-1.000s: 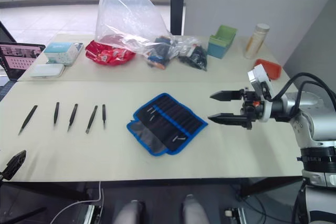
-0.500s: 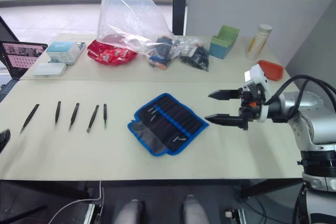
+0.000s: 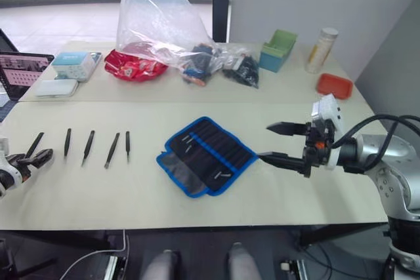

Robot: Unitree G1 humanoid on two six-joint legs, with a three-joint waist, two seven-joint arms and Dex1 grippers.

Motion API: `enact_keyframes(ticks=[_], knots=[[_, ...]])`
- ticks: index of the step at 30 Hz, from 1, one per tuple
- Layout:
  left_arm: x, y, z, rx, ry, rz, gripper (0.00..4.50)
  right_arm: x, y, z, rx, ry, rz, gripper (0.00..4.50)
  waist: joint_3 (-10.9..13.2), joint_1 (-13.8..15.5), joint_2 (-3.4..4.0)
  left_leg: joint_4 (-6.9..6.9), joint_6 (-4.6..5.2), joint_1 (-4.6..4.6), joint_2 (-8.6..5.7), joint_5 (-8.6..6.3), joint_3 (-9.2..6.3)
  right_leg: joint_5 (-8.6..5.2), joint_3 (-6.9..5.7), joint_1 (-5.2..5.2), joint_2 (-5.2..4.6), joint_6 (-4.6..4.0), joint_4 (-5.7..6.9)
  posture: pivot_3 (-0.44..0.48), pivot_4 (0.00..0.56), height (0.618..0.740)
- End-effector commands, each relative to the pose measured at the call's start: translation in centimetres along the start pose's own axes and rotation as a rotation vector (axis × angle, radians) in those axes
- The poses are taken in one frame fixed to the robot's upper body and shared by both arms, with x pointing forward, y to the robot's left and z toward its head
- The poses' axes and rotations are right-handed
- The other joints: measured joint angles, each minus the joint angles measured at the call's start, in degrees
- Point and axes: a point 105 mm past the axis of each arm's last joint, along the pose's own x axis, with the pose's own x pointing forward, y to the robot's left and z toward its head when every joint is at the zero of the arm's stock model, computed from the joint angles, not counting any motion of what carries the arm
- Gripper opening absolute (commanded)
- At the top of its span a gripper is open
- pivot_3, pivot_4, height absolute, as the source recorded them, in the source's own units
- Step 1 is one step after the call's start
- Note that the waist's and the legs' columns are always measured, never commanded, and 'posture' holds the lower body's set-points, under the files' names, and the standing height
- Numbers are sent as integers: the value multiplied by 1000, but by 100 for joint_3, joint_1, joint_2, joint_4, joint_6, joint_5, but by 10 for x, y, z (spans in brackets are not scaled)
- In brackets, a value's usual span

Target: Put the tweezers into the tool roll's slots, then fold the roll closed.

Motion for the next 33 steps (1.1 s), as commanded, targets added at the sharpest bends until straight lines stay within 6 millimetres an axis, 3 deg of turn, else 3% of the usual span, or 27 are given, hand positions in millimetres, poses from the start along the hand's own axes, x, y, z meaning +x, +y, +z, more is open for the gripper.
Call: enact_keyframes(ticks=[1,7,12,16,19,22,25,28,33], knots=[[-3,9,-1,16,25,38,3655,-7,2,13,-55,-19,-28,4500,0,-2,0,0,0,4,0,0,0,0,0,3,0,0,0,0,150,733],[-4,13,-4,3,32,50,1659,-7,1,11,-60,-15,-44,4500,0,-4,0,0,0,13,0,0,0,0,0,12,-1,0,-1,0,150,733],[-9,20,8,23,-28,72,72,-5,0,9,-71,-10,-42,4500,0,2,0,0,0,11,0,0,1,0,0,12,-1,0,-1,0,150,733],[-15,15,52,-1,-245,10,8,-4,-2,6,-77,-6,-54,4500,-1,1,-5,0,0,8,2,0,0,0,0,10,0,0,-2,0,150,733],[-17,-13,88,35,-378,-144,8,-2,-6,-3,-27,25,-75,4500,-1,17,-8,1,0,6,2,0,0,0,-1,10,0,0,-1,0,150,733],[-15,-46,101,69,-423,-283,8,3,-10,-9,-7,31,-99,4500,-2,57,-9,8,0,3,1,0,0,0,-1,13,-1,-1,-1,0,150,733],[-16,-98,103,118,-421,-474,8,11,-15,-8,-17,-6,-136,4500,-2,66,-9,13,0,3,0,0,0,2,-1,19,-2,2,-2,0,150,733],[-23,-154,93,217,-332,-671,0,23,-25,-9,-47,-36,-206,3714,-2,36,-9,19,0,1,2,0,0,2,-1,19,0,3,2,0,150,733],[-36,-218,79,331,-153,-859,0,52,-35,-21,-25,-94,-287,1957,-2,-38,-10,25,0,-4,3,0,-5,5,1,16,8,6,3,0,150,733]])
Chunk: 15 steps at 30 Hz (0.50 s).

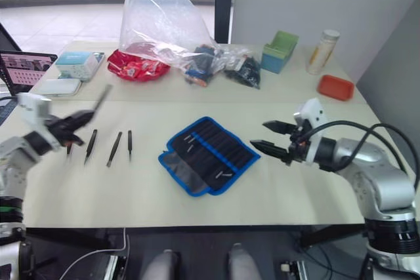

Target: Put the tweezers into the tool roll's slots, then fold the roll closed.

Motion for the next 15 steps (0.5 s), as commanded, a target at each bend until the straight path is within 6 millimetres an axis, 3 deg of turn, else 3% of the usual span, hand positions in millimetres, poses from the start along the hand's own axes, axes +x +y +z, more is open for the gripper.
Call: enact_keyframes(ticks=[1,6,10,15], knots=[[15,-36,22,65,54,-129,0,20,-1,-3,-36,-41,-64,1586,0,-9,0,0,0,2,1,0,-1,0,0,1,1,0,4,0,150,733],[29,-77,21,82,167,-257,0,42,7,-32,-49,-6,-99,56,0,1,1,2,0,1,-2,0,-1,0,3,1,2,1,4,0,150,733],[38,-106,12,99,242,-325,0,55,21,-46,-30,-11,-92,56,1,4,1,1,0,0,-2,0,-5,-1,2,1,2,1,4,0,150,733],[46,-115,-4,143,305,-333,0,64,35,-66,-12,17,-62,56,1,-1,1,3,0,5,-2,0,-5,-1,2,3,2,1,6,0,150,733]])
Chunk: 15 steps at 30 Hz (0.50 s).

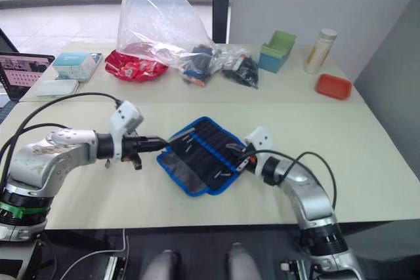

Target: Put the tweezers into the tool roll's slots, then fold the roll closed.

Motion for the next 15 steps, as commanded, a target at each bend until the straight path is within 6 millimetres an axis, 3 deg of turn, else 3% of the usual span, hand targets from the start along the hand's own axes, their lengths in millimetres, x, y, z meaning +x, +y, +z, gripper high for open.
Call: enact_keyframes(ticks=[1,3,7,15], knots=[[4,0,3,57,11,21,0,4,1,-3,-19,-8,-9,56,0,-2,0,0,0,1,0,0,0,0,0,1,0,0,0,0,150,733],[7,0,2,52,15,16,0,5,-1,-14,-13,31,-25,56,0,3,0,3,0,1,0,0,0,0,0,0,1,0,0,0,150,733],[13,-2,-7,74,56,10,0,1,-7,-55,20,215,-48,56,-1,10,-1,5,0,7,-1,0,0,0,0,10,1,0,-1,0,150,733],[21,2,-14,54,92,43,0,1,1,-59,54,228,-12,56,-3,14,-3,8,0,23,0,0,-1,0,0,26,1,0,-1,0,150,733]])
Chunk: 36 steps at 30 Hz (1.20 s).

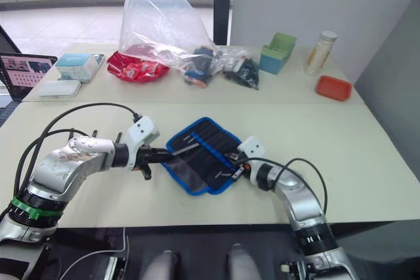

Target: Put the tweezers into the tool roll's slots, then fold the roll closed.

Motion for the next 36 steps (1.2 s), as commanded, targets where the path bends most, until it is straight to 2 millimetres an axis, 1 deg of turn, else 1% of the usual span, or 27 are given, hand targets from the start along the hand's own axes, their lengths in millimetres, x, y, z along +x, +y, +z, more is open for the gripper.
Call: enact_keyframes(ticks=[1,7,11,15,28,31,34,36], knots=[[3,0,9,31,-18,13,0,-4,7,-29,55,112,17,56,-1,4,-1,0,0,-1,0,0,-1,0,0,1,0,0,0,0,150,733],[15,-8,9,36,-19,-9,0,-6,7,-34,56,138,19,56,-3,3,-2,0,0,0,0,0,-2,0,0,0,0,0,1,0,150,733],[20,-6,8,36,-10,-1,0,-8,5,-35,56,147,17,56,-4,4,-1,0,0,0,-1,0,-2,0,0,1,0,0,0,0,150,733],[27,-8,11,37,-21,-5,0,-8,6,-34,58,148,17,56,-7,21,-3,3,0,0,-3,0,-4,0,0,5,0,1,-1,0,150,733],[26,1,13,70,1,18,0,-8,9,-40,71,162,19,56,-9,14,-2,6,0,0,-3,0,-7,1,0,8,0,3,-1,0,150,733],[32,-4,19,69,-25,0,0,-9,8,-43,71,176,15,56,-10,18,-3,6,0,0,-4,0,-7,1,0,8,0,3,-1,0,150,733],[42,-15,22,75,-32,-34,0,-9,8,-45,70,183,16,56,-11,17,-3,7,0,0,-4,0,-7,1,0,10,0,3,-1,0,150,733],[49,-18,25,73,-41,-42,0,-8,8,-45,69,185,18,56,-13,21,-3,7,0,0,-4,0,-7,1,0,10,0,3,-1,0,150,733]])
